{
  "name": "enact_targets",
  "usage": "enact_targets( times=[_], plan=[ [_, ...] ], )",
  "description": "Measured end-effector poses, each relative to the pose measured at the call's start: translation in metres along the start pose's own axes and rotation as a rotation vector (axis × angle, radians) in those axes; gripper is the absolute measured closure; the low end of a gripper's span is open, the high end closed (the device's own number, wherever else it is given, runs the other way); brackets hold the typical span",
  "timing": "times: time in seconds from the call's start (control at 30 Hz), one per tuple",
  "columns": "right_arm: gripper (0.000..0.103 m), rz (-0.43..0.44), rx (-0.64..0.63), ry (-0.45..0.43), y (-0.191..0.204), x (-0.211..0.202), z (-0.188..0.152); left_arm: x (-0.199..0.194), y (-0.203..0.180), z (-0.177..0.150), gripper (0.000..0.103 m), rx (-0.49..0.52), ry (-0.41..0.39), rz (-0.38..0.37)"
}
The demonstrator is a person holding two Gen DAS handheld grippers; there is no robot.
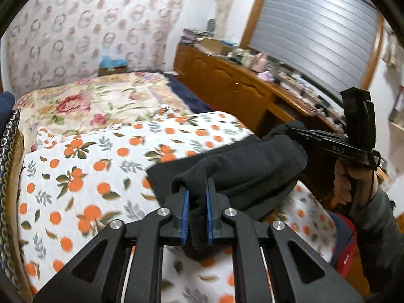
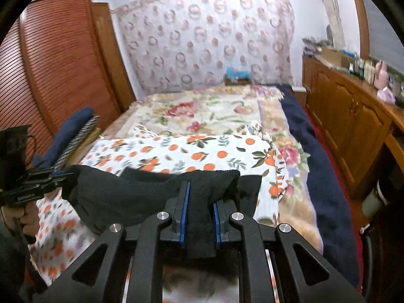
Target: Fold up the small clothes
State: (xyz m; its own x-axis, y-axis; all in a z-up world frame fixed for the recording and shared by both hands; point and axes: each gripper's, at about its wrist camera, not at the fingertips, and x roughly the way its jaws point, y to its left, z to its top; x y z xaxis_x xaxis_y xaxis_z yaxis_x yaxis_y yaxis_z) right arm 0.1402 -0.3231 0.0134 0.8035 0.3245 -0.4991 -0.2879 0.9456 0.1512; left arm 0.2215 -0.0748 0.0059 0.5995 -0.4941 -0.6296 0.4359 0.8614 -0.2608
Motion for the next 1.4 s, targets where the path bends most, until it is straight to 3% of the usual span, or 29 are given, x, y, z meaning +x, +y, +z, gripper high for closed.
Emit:
enact_targets(
  times=[0.1, 0.13, 0.2, 0.3, 0.33, 0.5, 0.63, 0.83, 0.87, 0.93, 0.97, 1.03, 1.1, 1.17, 1.23, 1.33, 1.4],
  plan=[
    [0.065, -0.045, 0.012, 0.025, -0.003, 0.02, 0.013, 0.008, 0.012, 0.004, 0.086, 0.01, -0.004, -0.004],
    [0.057, -0.063, 0.012, 0.014, -0.003, 0.019, 0.015, 0.008, 0.014, 0.003, 0.075, 0.019, -0.008, 0.001],
    [0.054, -0.068, 0.01, -0.01, -0.003, 0.014, 0.014, 0.008, 0.017, 0.005, 0.053, 0.035, -0.039, 0.03],
    [0.043, -0.077, -0.022, -0.021, 0.004, 0.004, 0.005, 0.003, 0.023, 0.003, 0.029, 0.052, -0.051, 0.048],
    [0.039, -0.065, -0.04, -0.022, 0.006, 0.005, 0.001, 0.001, 0.025, 0.0, 0.026, 0.055, -0.049, 0.039],
    [0.037, -0.026, -0.097, 0.057, 0.015, 0.016, -0.016, 0.016, 0.027, -0.015, 0.026, 0.084, 0.033, 0.025],
    [0.038, -0.026, -0.119, 0.096, 0.022, 0.044, -0.004, 0.042, 0.027, -0.02, 0.026, 0.093, 0.109, 0.031],
    [0.038, 0.01, -0.04, 0.144, 0.006, 0.08, 0.023, 0.064, 0.035, 0.001, 0.026, 0.082, 0.106, 0.073],
    [0.042, 0.017, -0.037, 0.148, 0.005, 0.082, 0.025, 0.065, 0.038, 0.006, 0.026, 0.083, 0.081, 0.11],
    [0.093, 0.034, -0.04, 0.136, 0.002, 0.078, 0.025, 0.065, 0.048, 0.014, 0.026, 0.063, 0.036, 0.216],
    [0.093, -0.015, -0.045, 0.11, 0.0, 0.074, 0.025, 0.065, 0.055, 0.017, 0.026, 0.045, 0.026, 0.25],
    [0.093, -0.067, -0.009, 0.115, -0.009, 0.075, 0.024, 0.064, 0.063, 0.021, 0.026, 0.01, 0.028, 0.245],
    [0.09, -0.091, -0.012, 0.127, -0.005, 0.071, 0.02, 0.064, 0.066, 0.019, 0.026, -0.002, 0.039, 0.223],
    [0.073, -0.119, -0.03, 0.126, 0.0, 0.065, 0.018, 0.063, 0.064, 0.014, 0.026, 0.007, 0.048, 0.211],
    [0.048, -0.096, -0.016, 0.119, 0.002, 0.06, 0.017, 0.065, 0.06, 0.008, 0.026, 0.007, 0.074, 0.179],
    [0.035, -0.072, 0.0, 0.118, 0.006, 0.055, 0.013, 0.074, 0.056, 0.003, 0.026, -0.015, 0.117, 0.107],
    [0.035, -0.054, 0.0, 0.149, 0.001, 0.065, 0.008, 0.08, 0.056, 0.001, 0.026, -0.035, 0.141, 0.078]
  ],
)
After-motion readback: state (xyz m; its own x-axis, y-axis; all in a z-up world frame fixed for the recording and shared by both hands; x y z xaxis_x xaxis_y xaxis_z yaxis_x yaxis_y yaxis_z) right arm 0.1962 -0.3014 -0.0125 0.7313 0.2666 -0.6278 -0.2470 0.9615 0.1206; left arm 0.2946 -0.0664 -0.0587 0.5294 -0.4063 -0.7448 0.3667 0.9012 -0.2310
